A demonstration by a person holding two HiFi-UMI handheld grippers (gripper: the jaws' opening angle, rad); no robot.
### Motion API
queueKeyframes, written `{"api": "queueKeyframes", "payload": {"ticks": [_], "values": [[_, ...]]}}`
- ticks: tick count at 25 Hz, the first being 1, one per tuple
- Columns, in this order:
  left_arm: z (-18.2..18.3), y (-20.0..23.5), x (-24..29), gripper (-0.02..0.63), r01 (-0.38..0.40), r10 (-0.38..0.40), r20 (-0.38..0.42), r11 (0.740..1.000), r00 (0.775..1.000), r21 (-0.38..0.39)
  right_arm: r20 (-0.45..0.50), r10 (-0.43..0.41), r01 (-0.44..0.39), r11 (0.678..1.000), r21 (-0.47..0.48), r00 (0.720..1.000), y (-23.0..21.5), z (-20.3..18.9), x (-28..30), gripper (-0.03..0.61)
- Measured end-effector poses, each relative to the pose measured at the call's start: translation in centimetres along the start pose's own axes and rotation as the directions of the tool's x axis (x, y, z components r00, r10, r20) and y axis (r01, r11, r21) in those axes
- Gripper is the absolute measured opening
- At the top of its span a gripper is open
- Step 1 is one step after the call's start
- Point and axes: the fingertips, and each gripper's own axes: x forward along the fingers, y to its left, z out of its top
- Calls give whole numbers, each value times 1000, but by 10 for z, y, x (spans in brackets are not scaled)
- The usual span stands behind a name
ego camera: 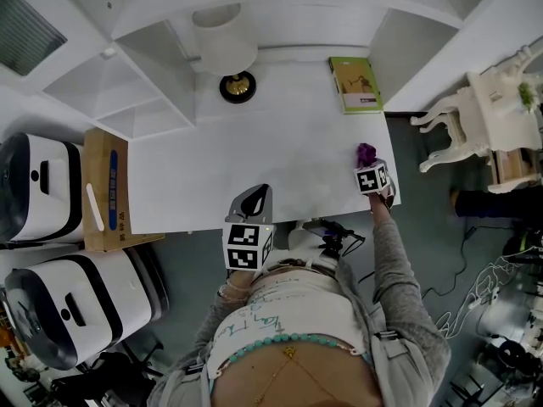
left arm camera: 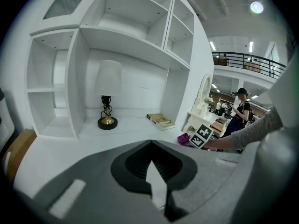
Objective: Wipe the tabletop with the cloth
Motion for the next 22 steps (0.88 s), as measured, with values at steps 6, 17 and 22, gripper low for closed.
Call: {"api": "queueKeyframes", "payload": {"ticks": [6, 17, 22], "values": [[-3, 11, -14, 5, -16, 16, 9, 1000, 1000, -11, 5, 2, -2, 1000, -15, 1000, 20, 6, -4, 77], [-6, 24, -31, 5, -26, 26, 23, 1000, 999, -18, 19, 28, -27, 998, -51, 999, 53, 19, -10, 77], [-5, 35, -38, 5, -47, 48, 37, 998, 998, -35, 15, 47, -46, 996, -73, 999, 65, 24, -12, 77]]}}
